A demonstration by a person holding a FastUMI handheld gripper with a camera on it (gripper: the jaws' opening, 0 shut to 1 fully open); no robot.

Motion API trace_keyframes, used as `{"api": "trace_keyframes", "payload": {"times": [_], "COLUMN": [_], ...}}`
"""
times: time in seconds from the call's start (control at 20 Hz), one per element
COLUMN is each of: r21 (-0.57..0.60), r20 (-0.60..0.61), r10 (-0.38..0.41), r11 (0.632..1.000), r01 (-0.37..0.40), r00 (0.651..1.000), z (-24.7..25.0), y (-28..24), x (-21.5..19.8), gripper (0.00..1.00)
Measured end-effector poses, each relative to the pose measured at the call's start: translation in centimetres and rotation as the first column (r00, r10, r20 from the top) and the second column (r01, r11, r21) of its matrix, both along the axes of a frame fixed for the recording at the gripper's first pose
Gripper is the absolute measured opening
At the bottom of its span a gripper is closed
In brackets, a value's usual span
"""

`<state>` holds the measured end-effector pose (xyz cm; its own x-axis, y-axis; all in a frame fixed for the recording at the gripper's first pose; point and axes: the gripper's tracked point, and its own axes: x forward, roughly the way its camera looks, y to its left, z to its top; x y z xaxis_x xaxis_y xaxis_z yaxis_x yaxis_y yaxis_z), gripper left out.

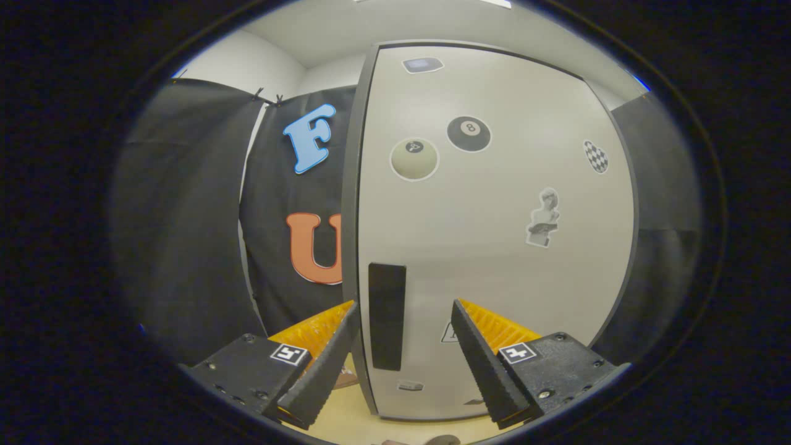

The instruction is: Open the shoe cabinet door, grab the shoes and put them into the shoe cabinet, then close the shoe cabinet door.

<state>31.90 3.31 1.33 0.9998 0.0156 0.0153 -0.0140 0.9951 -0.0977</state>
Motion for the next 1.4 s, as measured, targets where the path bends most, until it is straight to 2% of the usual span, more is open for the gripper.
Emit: {"api": "trace_keyframes", "payload": {"times": [0.15,0.25,0.3,0.35,0.4,0.5,0.8,1.2,1.4], "r21": [0.033,0.076,0.076,0.056,0.015,-0.065,-0.006,0.039,0.046], "r20": [-0.047,-0.066,-0.065,-0.079,-0.094,-0.078,-0.091,-0.105,-0.095], "r10": [0.018,0.032,0.063,0.074,0.039,0.020,0.093,0.172,0.184], "r11": [0.999,0.997,0.995,0.996,0.999,0.998,0.996,0.985,0.982], "r01": [-0.017,-0.026,-0.058,-0.069,-0.038,-0.026,-0.094,-0.168,-0.181], "r00": [0.999,0.997,0.996,0.994,0.995,0.997,0.992,0.980,0.978], "z": [-0.9,-1.1,-1.1,-1.7,-2.4,-2.7,-2.8,-2.7,-2.8], "y": [0.5,0.7,1.3,1.8,1.6,1.2,1.5,1.4,0.6], "x": [1.6,1.9,2.0,2.1,1.9,1.8,-0.3,-5.6,-8.2], "gripper": [0.94,0.81,0.72,0.59,0.46,0.38,0.32,0.29,0.27]}}
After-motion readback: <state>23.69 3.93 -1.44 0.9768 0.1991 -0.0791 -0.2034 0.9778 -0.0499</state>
